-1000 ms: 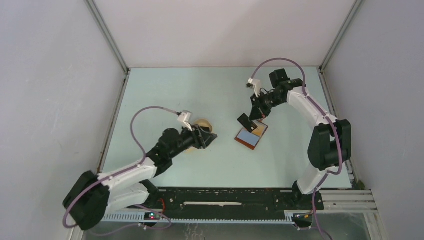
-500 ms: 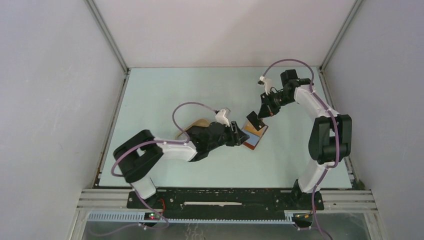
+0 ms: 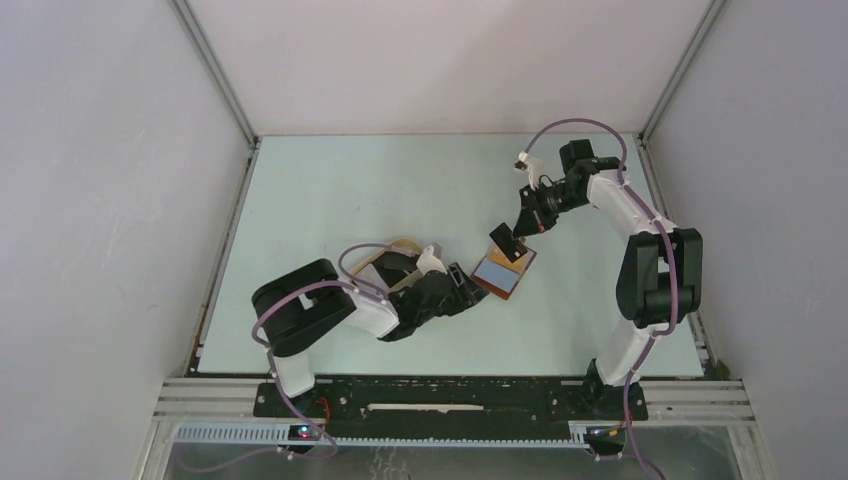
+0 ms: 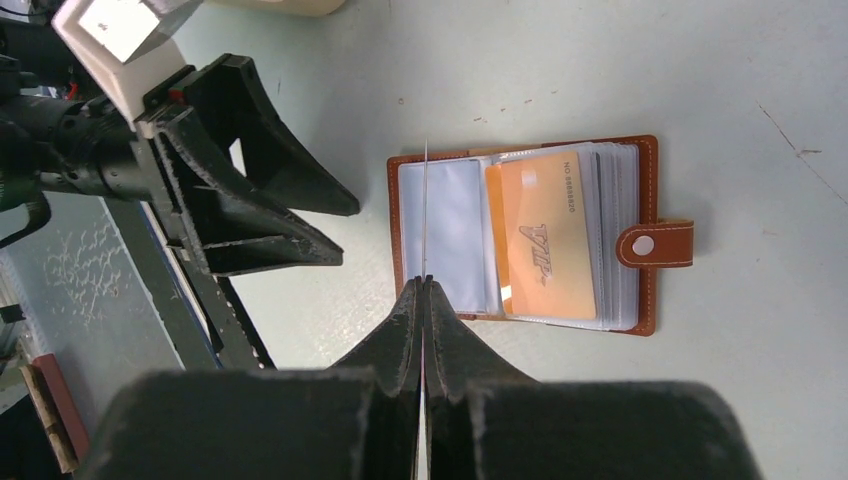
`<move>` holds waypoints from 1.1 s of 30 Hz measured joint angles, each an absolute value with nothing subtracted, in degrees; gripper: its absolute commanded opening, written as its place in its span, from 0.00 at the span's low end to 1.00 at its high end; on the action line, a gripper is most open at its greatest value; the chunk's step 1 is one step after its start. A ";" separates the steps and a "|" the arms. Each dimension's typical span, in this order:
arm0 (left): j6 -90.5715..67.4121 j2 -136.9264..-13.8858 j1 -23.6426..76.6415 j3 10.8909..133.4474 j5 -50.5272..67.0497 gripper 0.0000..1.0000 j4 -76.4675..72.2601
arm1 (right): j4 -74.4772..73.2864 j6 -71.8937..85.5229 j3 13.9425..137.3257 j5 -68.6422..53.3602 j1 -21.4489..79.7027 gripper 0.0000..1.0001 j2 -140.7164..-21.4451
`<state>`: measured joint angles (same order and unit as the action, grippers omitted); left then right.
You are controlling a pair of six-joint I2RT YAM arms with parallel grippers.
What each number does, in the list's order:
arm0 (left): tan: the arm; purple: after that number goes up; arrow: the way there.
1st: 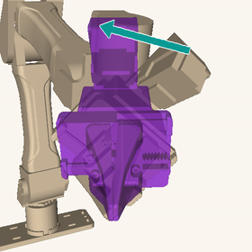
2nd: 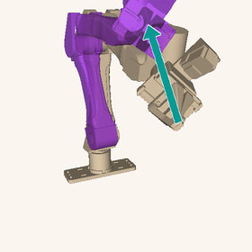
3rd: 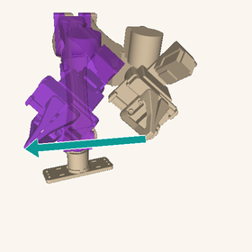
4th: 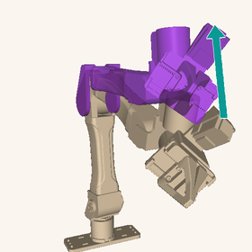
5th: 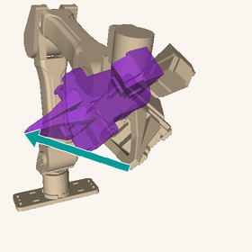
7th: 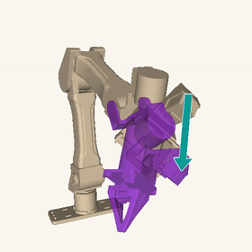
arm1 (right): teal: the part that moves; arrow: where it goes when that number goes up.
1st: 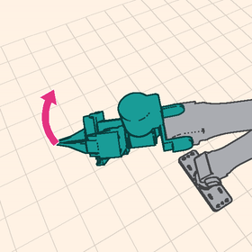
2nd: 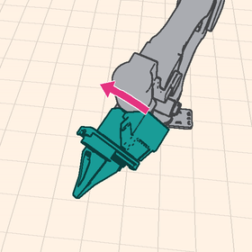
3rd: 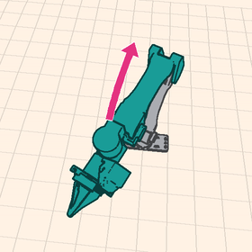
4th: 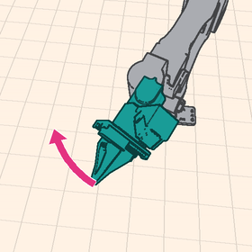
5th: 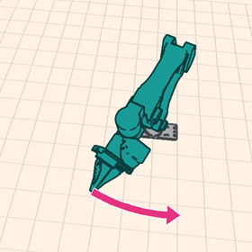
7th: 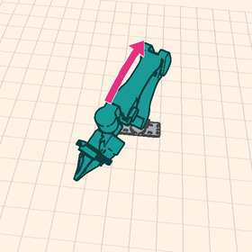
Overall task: Put the credit cards into the card holder
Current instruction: Insert the credit card into the card holder.
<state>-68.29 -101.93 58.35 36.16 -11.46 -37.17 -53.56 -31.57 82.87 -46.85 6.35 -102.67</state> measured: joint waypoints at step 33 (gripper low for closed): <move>-78.65 -116.53 51.11 35.07 -5.50 0.01 -60.12 | -54.68 -32.16 82.61 -48.12 6.98 0.00 -102.67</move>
<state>-78.65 -116.53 51.11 35.07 -5.50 -60.12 -54.68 -32.16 82.61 -48.12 6.98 -102.67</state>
